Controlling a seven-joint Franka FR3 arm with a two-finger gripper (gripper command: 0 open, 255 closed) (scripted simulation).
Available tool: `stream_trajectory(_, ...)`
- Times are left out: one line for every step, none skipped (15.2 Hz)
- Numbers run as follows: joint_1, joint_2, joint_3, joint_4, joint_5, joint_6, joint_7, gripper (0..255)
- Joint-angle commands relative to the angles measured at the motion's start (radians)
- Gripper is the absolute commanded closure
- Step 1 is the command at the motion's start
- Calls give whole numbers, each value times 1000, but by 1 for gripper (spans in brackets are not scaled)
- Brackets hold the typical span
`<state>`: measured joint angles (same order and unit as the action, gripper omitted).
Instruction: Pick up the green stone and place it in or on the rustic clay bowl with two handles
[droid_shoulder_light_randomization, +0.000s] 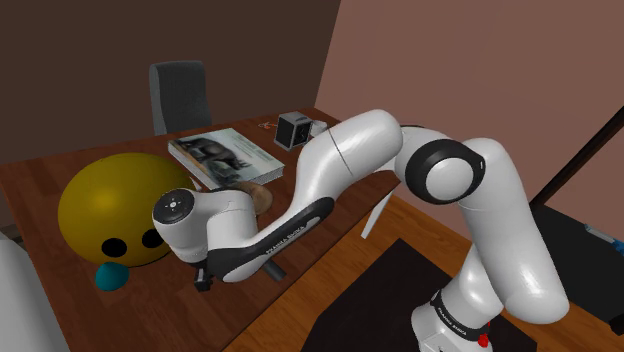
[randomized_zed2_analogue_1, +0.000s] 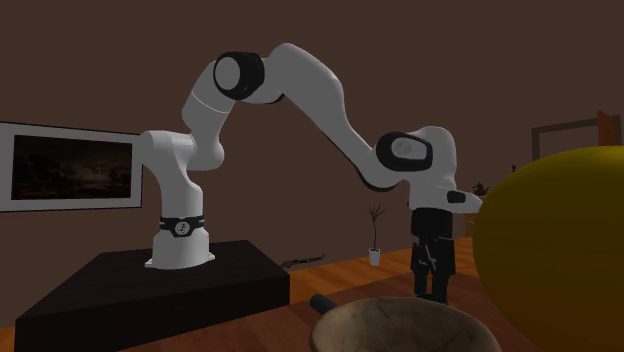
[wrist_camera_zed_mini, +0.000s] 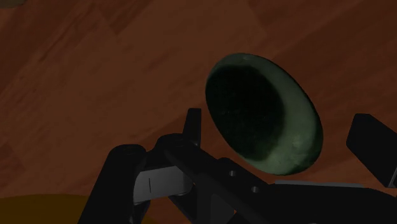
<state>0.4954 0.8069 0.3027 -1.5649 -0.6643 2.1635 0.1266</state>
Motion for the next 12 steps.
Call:
stream_trajectory(0,1,0,1,0,1,0,0)
stream_trajectory(0,1,0,1,0,1,0,0)
stream_trajectory(0,1,0,1,0,1,0,0)
stream_trajectory(0,1,0,1,0,1,0,0)
stream_trajectory(0,1,0,1,0,1,0,255)
stream_trajectory(0,1,0,1,0,1,0,255)
stream_trajectory(1,2,0,2,0,0,0,255)
stream_trajectory(1,3,0,5,0,-2,-1,255)
stream_trajectory(0,1,0,0,0,1,0,255)
stream_trajectory(1,1,0,2,0,0,0,255)
stream_trajectory(0,-1,0,-1,0,1,0,255)
stream_trajectory(-1,1,0,2,0,0,-2,255)
